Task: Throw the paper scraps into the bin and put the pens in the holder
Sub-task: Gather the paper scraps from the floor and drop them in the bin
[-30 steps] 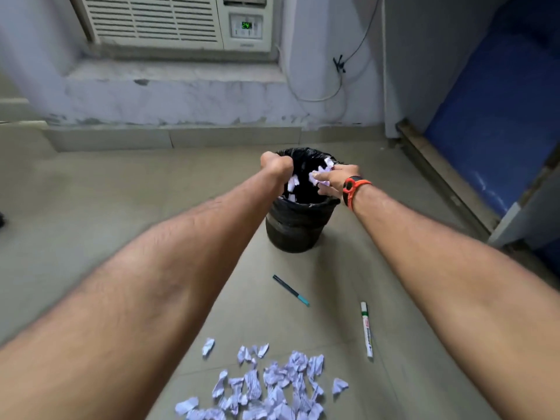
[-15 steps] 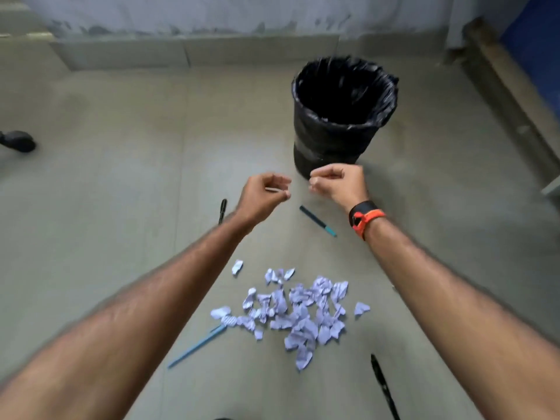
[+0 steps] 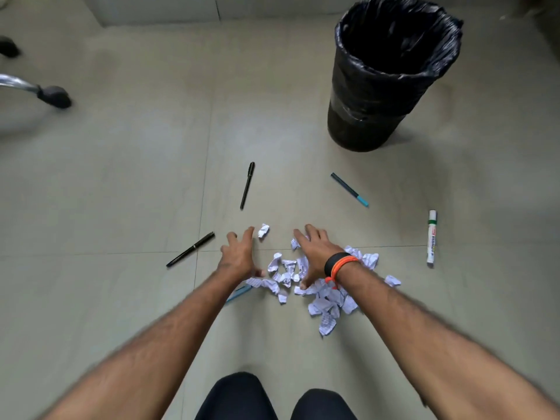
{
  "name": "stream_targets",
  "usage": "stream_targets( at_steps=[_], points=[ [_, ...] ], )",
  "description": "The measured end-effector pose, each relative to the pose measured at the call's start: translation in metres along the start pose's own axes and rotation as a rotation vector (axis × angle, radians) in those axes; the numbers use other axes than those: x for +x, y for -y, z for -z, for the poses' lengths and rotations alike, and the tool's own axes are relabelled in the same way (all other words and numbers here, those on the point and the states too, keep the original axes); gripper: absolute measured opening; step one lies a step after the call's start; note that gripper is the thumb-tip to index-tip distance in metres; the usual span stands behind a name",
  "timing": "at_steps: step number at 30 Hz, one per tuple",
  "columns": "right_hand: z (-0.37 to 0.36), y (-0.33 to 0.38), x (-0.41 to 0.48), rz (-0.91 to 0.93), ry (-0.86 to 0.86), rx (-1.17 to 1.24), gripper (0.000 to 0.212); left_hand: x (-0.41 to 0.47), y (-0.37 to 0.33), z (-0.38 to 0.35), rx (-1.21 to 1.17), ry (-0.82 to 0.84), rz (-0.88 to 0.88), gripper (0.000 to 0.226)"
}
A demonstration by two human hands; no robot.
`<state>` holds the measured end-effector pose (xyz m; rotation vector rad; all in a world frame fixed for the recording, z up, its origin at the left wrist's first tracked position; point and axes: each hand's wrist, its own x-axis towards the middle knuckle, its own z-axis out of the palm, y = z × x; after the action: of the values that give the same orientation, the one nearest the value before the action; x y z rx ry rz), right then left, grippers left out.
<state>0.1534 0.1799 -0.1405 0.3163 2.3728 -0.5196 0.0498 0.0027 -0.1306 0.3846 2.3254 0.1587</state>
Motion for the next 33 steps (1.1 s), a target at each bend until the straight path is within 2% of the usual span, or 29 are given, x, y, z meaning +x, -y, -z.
stream_targets(
  at_steps=[4, 9, 12, 15, 17, 19, 21, 22, 25, 27, 33],
  points=[
    [-0.01, 0.015, 0.008, 0.025, -0.075, -0.047, 0.134, -0.001, 0.001, -0.006, 0.079, 0.041, -0.041, 0.127],
    [-0.023, 0.026, 0.002, 0.083, -0.081, 0.031, 0.105, 0.002, 0.005, -0.007, 0.159, 0.092, -0.218, 0.121],
    [-0.037, 0.035, -0.003, 0.059, -0.127, 0.053, 0.12, 0.003, 0.008, -0.009, 0.168, 0.053, -0.308, 0.115],
    [-0.053, 0.049, -0.005, 0.062, -0.176, -0.025, 0.134, 0.004, 0.007, -0.014, 0.189, 0.057, -0.369, 0.121],
    [-0.056, 0.056, -0.003, 0.065, -0.175, -0.04, 0.116, 0.005, 0.005, -0.017, 0.137, 0.065, -0.391, 0.103],
    [-0.056, 0.057, -0.001, 0.079, -0.178, -0.013, 0.084, 0.005, 0.004, -0.019, 0.08, 0.041, -0.389, 0.077],
    [-0.055, 0.055, 0.0, 0.117, -0.22, 0.006, 0.052, 0.005, 0.006, -0.022, 0.094, 0.004, -0.418, 0.061],
    [-0.055, 0.053, 0.0, 0.134, -0.241, 0.024, 0.042, 0.005, 0.007, -0.023, 0.071, -0.018, -0.425, 0.052],
    [-0.051, 0.047, -0.002, 0.152, -0.251, 0.055, 0.036, 0.004, 0.011, -0.027, 0.007, -0.082, -0.394, 0.022],
    [-0.045, 0.043, -0.001, 0.102, -0.276, 0.109, 0.026, 0.003, 0.011, -0.029, -0.012, -0.114, -0.358, 0.01],
    [-0.009, 0.025, -0.007, -0.073, -0.428, 0.407, 0.015, 0.007, 0.0, -0.01, -0.21, -0.218, -0.308, 0.01]
  ],
)
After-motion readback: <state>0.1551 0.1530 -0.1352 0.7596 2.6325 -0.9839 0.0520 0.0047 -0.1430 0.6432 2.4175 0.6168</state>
